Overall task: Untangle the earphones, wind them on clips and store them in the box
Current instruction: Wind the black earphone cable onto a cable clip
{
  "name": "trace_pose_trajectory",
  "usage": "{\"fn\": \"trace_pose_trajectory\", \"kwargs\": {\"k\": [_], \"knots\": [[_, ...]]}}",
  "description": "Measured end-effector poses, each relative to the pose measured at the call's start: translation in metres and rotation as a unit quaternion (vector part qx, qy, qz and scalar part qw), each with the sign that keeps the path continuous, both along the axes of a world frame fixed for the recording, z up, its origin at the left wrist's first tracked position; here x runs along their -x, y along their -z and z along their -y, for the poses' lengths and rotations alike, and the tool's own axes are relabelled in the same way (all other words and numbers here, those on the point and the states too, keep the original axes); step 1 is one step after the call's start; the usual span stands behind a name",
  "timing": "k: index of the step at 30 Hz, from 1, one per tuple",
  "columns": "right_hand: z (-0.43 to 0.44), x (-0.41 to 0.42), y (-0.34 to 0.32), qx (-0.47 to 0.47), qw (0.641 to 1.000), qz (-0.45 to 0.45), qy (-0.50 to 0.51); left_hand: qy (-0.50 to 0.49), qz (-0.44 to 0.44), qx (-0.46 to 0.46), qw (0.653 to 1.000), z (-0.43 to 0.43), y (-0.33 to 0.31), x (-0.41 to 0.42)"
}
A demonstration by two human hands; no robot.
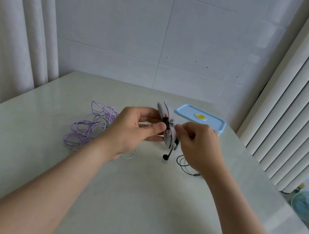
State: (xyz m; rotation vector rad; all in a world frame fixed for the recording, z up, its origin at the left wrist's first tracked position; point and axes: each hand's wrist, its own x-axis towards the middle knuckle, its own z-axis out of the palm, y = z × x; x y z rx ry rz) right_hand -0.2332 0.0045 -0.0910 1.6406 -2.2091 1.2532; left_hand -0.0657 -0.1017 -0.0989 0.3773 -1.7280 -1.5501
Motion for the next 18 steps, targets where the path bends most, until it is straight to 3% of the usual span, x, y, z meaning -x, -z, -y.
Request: {"fn": "trace_pose_trajectory", "kwargs": {"k": [5, 10, 15, 18], "knots": [[-0.007, -0.018, -0.003, -0.087, 0.984, 0.068, -0.136, -0.109, -0.037, -0.035, 0.993, 0.008, -0.002, -0.003], [-0.012, -0.029, -0.008, -0.069, 0.973, 0.109, -0.190, -0.159, 0.018, 0.000, 0.987, 0.016, 0.009, -0.002], [-0.011, -0.027, -0.014, 0.067, 0.978, 0.151, -0.125, -0.070, 0.071, 0.021, 0.995, 0.016, 0.010, -0.005], [-0.009, -0.022, -0.014, 0.089, 0.982, 0.147, -0.081, -0.004, 0.084, 0.045, 0.995, 0.007, 0.007, -0.005]]}}
